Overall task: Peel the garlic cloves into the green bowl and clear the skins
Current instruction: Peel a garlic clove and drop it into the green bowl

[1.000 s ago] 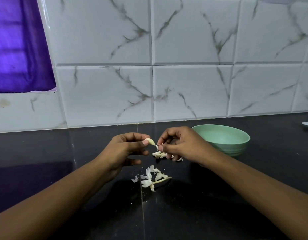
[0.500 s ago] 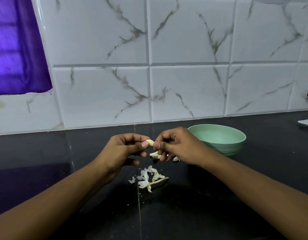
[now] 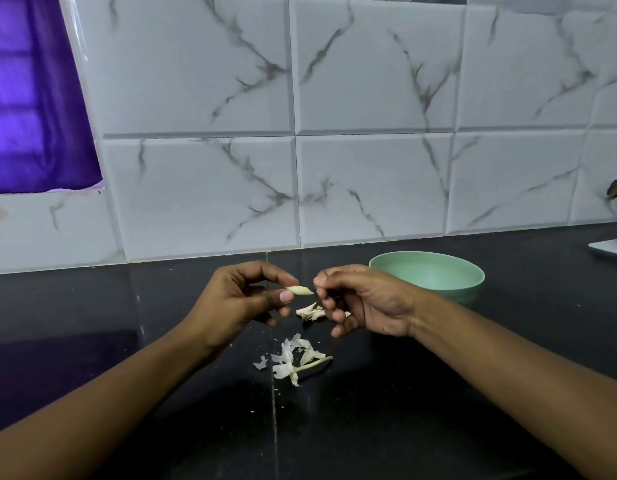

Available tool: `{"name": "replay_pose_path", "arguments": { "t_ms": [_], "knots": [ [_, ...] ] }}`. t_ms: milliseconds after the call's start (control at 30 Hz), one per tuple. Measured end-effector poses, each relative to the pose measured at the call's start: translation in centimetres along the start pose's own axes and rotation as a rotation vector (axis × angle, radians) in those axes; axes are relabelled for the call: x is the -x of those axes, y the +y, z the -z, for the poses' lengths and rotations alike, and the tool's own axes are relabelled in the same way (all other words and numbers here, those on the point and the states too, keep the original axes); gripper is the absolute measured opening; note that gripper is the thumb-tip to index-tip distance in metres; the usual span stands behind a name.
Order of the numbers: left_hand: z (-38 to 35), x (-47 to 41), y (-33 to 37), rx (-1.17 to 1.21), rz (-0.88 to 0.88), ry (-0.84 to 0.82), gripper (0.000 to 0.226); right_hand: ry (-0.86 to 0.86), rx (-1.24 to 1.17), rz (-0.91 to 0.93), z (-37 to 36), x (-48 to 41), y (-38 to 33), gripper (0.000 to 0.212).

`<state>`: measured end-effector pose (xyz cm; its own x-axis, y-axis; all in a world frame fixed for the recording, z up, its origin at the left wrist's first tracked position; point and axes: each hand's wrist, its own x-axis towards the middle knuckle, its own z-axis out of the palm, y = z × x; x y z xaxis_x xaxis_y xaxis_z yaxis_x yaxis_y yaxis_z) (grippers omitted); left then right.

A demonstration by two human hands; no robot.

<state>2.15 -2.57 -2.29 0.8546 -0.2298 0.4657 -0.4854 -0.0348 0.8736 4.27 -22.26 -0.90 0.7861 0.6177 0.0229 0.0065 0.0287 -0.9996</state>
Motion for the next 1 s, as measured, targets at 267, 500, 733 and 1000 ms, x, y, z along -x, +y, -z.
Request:
{"name": "replay_pose_path", "arguments": {
  "t_ms": [267, 500, 733, 1000],
  "knots": [
    [0.4, -0.1, 0.0, -0.062, -0.008, -0.015, 0.015, 0.062, 0.272, 0.084, 0.7, 0.2, -0.1, 0.016],
    [0.7, 0.0, -0.1, -0.152, -0.055, -0.065, 0.014, 0.087, 0.244, 0.121, -0.4, -0.2, 0.8, 0.009],
    [0.8, -0.4, -0.5, 0.038, 0.121, 0.097, 0.021, 0.174, 0.147, 0.176, -0.2, -0.4, 0.7, 0.007],
    [-0.5, -0.2, -0.6, -0.1, 0.094, 0.07, 0.023, 0.149, 0.191, 0.118, -0.2, -0.4, 0.6, 0.011]
  ]
}}
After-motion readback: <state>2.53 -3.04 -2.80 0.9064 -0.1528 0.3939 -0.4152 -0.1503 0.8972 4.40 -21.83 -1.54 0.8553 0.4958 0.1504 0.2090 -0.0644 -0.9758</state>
